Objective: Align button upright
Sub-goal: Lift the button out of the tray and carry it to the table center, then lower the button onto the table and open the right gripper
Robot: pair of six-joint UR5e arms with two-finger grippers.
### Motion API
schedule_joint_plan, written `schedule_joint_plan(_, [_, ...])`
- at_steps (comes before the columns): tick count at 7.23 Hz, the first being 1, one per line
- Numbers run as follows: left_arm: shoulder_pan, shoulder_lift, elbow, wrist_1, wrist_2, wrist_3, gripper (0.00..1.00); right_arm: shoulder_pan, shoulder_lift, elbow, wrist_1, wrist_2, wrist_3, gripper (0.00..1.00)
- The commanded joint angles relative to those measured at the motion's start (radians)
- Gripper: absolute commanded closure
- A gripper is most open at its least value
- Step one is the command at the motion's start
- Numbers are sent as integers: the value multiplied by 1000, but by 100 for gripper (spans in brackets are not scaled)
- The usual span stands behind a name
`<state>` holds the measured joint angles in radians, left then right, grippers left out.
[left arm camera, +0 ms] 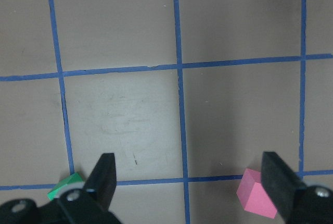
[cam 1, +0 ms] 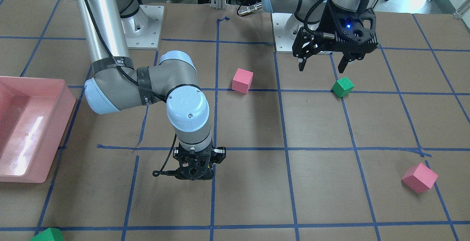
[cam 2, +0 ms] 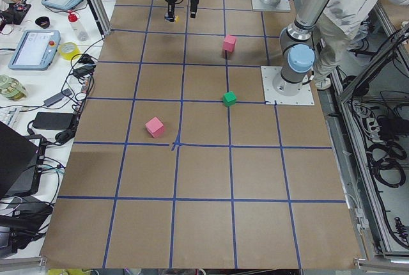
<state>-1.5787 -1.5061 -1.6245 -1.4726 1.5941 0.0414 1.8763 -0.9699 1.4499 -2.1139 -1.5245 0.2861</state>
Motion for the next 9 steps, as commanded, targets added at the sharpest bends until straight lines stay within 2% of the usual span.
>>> schedule_joint_plan(1, [0, 0, 0, 0, 3, 0, 0, 30, 39, -3, -17, 35, -94, 100])
schedule_joint_plan(4, [0, 0, 0, 0, 1, 0, 0, 37, 68, -5, -38, 33, -94, 100])
schedule_joint_plan(5, [0, 0, 0, 0, 1, 0, 0, 37, 68, -3, -38, 33, -93, 97])
schedule_joint_plan(6, [0, 1, 0, 0, 0, 0, 0, 37, 69, -5, -41, 37, -97, 37])
schedule_joint_plan(7, [0, -3, 0, 0, 0, 0, 0, 37, 71, -3, -46, 71, -99, 21])
schedule_joint_plan(9, [-1, -17, 1, 3, -5, 0, 0, 37, 59, -3, -45, 75, -158, 16])
